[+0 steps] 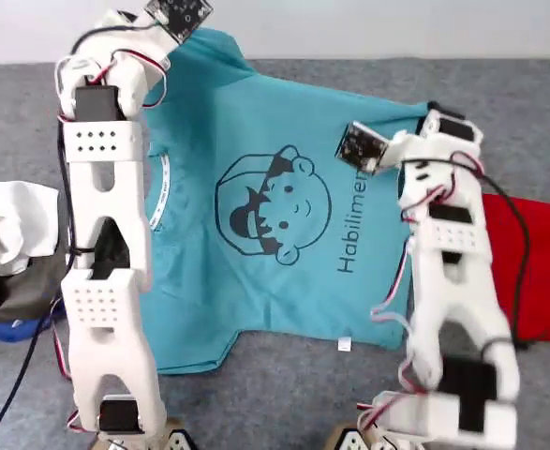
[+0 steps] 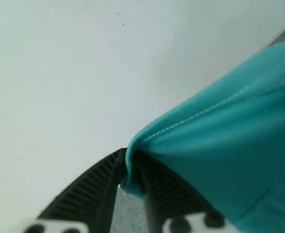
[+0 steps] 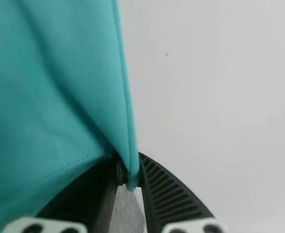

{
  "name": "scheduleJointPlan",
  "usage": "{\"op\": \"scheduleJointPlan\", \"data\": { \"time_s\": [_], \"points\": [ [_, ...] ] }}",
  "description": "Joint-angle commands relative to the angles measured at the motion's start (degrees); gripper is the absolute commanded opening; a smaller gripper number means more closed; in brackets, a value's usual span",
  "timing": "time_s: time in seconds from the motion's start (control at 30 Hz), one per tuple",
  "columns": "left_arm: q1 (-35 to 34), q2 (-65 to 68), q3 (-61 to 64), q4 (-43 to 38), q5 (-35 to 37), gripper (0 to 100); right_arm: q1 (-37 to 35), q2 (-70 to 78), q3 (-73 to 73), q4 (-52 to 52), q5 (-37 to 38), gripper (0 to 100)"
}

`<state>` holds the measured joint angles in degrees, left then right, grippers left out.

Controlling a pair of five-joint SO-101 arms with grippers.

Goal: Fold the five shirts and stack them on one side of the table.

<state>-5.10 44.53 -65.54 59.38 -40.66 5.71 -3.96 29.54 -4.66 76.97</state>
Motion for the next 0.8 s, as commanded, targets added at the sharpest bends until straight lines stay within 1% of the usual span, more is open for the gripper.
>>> {"op": "scheduleJointPlan", "data": {
  "time_s": [0.0, 0.27, 0.37, 0.47, 0.57, 0.63, 0.77],
  "points": [
    [-1.23, 0.44, -1.01, -5.10, -1.14, 1, 0.04, 7.60, -11.87, -2.24, 0.44, 1.0],
    [-1.14, 1.32, -0.84, -16.88, -1.14, 1, 0.13, 20.35, -27.60, -2.07, 0.44, 1.0],
    [-0.88, 1.41, -0.57, -17.41, -1.49, 1, 0.04, 22.11, -29.27, -1.89, 0.44, 1.0],
    [-0.70, 1.41, -0.57, -13.45, -4.66, 1, -0.48, 22.11, -28.84, -1.71, 0.53, 1.0],
    [-0.53, 1.41, -0.57, -6.42, -6.95, 1, -0.92, 22.02, -27.60, -0.66, 0.62, 1.0],
    [-0.44, 1.41, -0.75, -0.79, -7.21, 1, -0.92, 21.14, -26.99, 2.77, 0.62, 1.0],
    [-0.44, 0.97, -1.01, 10.90, -7.21, 1, -0.84, 17.89, -26.99, 15.34, 0.62, 1.0]
  ]
}}
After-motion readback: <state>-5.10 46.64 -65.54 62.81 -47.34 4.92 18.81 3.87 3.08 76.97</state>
